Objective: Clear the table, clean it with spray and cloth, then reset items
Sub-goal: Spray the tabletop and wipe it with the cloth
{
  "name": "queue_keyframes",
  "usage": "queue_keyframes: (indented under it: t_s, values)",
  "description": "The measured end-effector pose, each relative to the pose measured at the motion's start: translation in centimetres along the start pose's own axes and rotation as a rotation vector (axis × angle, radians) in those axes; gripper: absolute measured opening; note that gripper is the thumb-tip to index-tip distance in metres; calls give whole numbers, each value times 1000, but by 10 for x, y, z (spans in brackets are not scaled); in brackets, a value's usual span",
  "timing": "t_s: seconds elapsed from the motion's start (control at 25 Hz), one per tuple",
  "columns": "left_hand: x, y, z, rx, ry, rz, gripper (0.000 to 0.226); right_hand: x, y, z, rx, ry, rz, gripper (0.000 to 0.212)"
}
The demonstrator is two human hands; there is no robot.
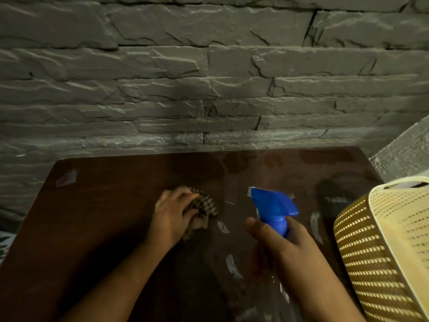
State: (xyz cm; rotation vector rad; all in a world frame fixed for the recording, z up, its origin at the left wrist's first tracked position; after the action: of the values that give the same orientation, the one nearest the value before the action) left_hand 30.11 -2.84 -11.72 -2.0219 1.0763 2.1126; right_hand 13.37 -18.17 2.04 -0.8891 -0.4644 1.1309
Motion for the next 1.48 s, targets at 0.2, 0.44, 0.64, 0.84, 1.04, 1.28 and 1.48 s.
queue_keyframes:
  t_s: [0.2,0.44,0.64,0.84,1.04,1.28,1.48]
  values:
    - [5,25,-33,-82,-32,-27,38,0,2,5,-50,1,20,40]
    - [-1,3,0,-25,-31,-35,38,5,3,7,-80,-14,57,33]
    - [17,47,5,12,-129,-17,38,8,1,11,-131,-37,38,29]
    - [3,15,39,79,-127,-10,37,1,10,12,-136,-18,27,36]
    - [10,38,7,-56,-148,-34,39,4,16,19,-142,-33,19,36]
    - [-21,-17,66,5,-78,-48,31,-2,21,25,-144,-34,22,36]
    - [9,35,48,-56,-141,-29,38,3,27,30,-130,-58,15,28]
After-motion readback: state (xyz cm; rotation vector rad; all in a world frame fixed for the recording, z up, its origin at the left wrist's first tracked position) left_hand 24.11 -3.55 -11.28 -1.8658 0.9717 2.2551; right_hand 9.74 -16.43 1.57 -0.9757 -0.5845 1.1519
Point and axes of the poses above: each hand's wrist, its own z-axis away from the middle knuckle, its own x-axis out of the palm, y = z × x, the point moved 6 cm from there along -z, towards the middle knuckle, and after that the axes turned 1 degree about -z, right-handed, at the moved point
